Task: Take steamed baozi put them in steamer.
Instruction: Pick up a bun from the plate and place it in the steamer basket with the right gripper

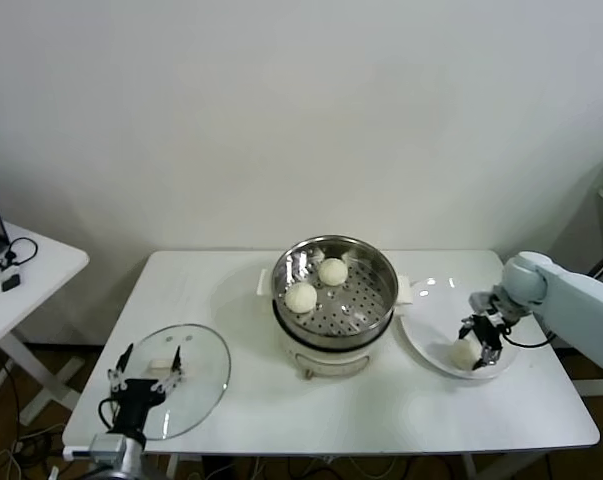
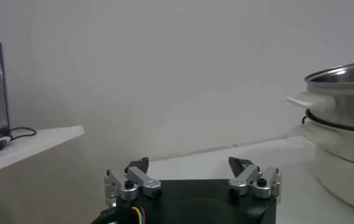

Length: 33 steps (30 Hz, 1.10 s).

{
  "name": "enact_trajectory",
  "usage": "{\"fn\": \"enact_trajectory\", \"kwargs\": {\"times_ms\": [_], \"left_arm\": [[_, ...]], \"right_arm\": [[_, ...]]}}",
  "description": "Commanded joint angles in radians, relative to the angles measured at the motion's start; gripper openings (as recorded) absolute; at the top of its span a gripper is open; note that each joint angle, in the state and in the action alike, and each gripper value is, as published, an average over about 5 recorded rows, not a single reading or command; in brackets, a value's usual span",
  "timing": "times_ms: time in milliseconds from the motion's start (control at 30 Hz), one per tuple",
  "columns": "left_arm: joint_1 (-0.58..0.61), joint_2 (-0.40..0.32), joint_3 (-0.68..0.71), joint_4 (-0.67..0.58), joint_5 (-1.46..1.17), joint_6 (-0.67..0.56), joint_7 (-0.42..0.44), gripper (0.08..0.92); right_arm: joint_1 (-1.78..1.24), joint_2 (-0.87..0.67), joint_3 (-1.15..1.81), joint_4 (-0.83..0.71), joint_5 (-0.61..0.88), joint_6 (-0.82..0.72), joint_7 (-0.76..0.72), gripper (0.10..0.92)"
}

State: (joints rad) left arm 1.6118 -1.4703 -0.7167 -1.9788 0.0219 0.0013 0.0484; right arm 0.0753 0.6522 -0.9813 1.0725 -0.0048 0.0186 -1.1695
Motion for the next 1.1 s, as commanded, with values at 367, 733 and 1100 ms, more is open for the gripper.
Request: {"fn": "enact_trajectory", "kwargs": {"times_ms": [367, 733, 1100], "left_arm": [[0.003, -0.002, 0.011, -0.012, 0.011, 0.004, -0.001, 0.823], [0.005, -0.011, 0.012, -0.017, 0.016, 0.009, -0.003, 0.823], [0.011, -0.012, 0.005, -0.015, 0.015, 0.011, -0.006, 0.823]], "right_arm": [[0.729, 0.040, -0.347, 0.312, -0.214, 0.366, -0.037, 0.712], [0.754, 0.189, -0.276, 0.582, -0.333, 0.463, -0.015, 0.708], [0.474, 0.375, -0.196, 0.537, -0.428, 0.447, -0.015, 0.712]]}}
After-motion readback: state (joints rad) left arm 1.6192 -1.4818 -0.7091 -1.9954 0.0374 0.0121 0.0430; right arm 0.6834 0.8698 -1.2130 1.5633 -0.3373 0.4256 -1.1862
